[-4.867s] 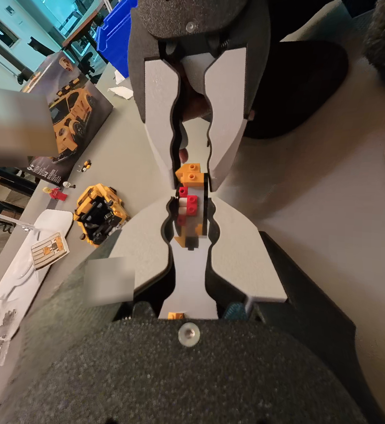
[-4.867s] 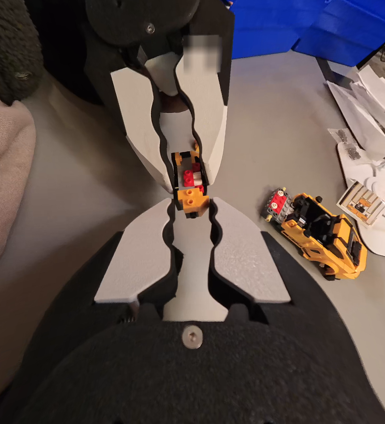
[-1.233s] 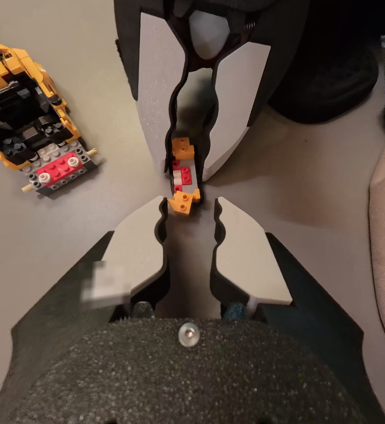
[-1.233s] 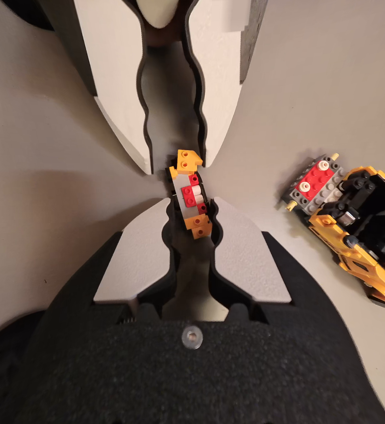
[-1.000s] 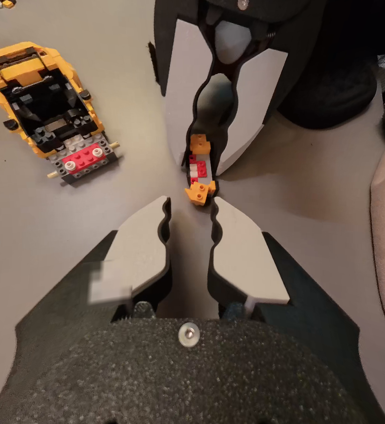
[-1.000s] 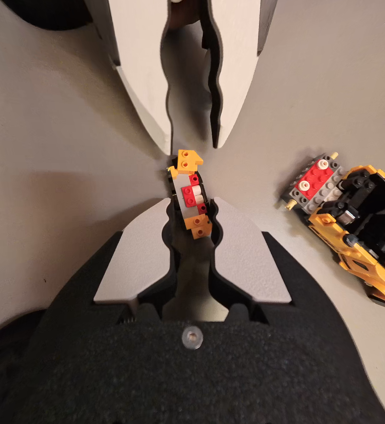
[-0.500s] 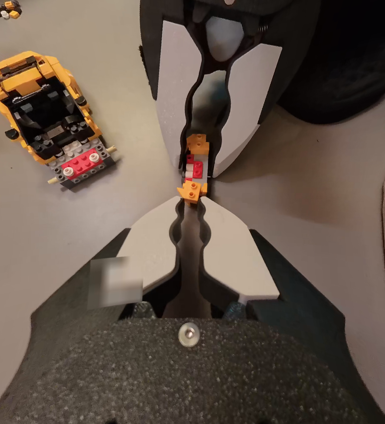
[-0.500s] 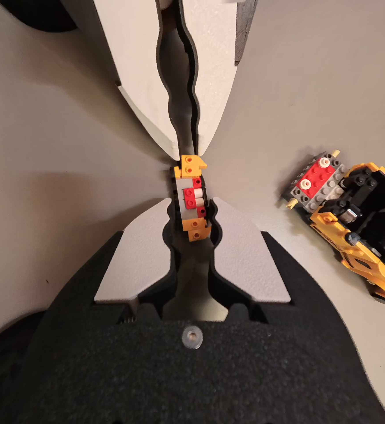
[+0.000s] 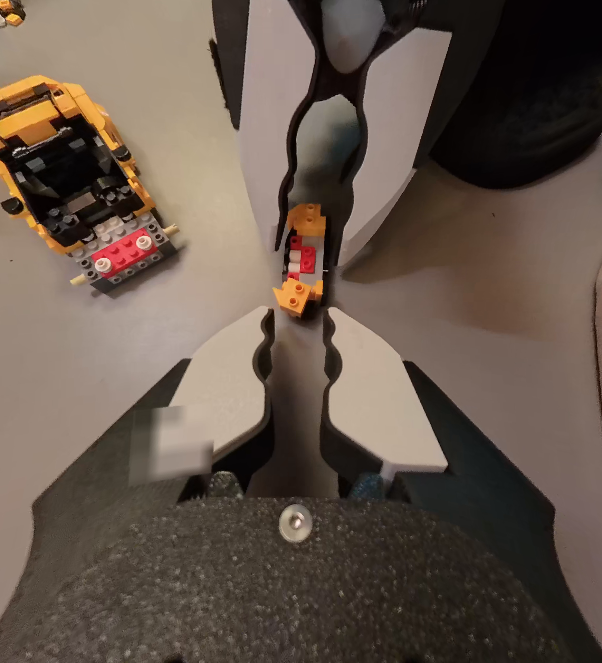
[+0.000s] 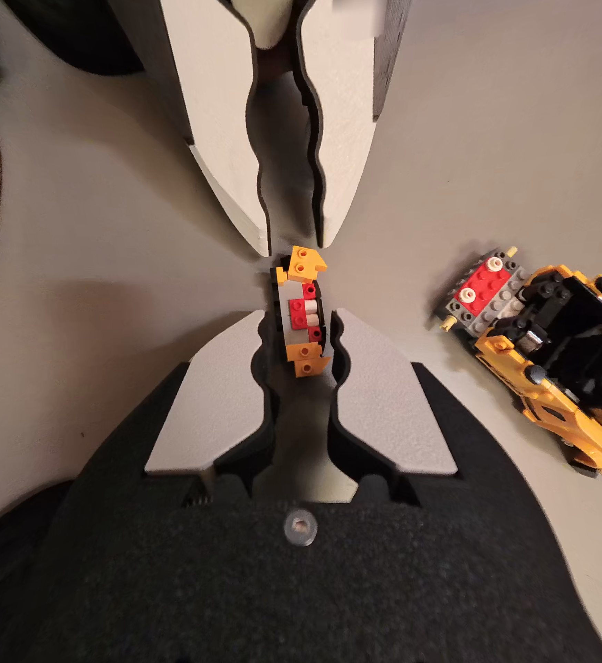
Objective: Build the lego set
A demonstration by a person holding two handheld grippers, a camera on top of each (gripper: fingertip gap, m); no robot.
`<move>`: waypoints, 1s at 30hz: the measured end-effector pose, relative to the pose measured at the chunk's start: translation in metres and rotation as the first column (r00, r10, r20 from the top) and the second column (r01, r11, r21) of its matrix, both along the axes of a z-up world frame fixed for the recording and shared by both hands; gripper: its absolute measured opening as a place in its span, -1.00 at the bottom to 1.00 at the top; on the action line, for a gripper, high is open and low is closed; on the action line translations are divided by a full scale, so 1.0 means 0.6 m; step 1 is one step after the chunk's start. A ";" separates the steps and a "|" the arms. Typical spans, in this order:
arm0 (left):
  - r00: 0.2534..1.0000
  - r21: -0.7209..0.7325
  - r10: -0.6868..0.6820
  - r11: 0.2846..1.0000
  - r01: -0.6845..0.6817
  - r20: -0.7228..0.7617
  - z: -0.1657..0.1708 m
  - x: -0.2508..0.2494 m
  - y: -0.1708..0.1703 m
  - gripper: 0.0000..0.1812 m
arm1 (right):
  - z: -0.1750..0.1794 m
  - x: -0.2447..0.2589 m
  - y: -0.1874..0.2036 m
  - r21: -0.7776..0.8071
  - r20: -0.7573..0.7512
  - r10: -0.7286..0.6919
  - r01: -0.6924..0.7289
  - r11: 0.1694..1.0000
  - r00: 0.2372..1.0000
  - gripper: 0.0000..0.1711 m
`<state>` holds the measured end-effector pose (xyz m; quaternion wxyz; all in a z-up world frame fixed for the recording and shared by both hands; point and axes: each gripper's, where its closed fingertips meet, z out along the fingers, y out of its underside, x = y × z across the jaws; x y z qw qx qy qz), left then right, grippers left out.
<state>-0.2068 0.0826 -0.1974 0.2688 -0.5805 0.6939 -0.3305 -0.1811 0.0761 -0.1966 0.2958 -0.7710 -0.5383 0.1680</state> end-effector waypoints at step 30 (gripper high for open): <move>0.999 0.075 -0.027 0.997 0.028 -0.023 -0.014 0.007 -0.002 -0.77 | 0.004 -0.031 0.001 0.015 -0.058 0.011 -0.010 1.000 0.998 -0.63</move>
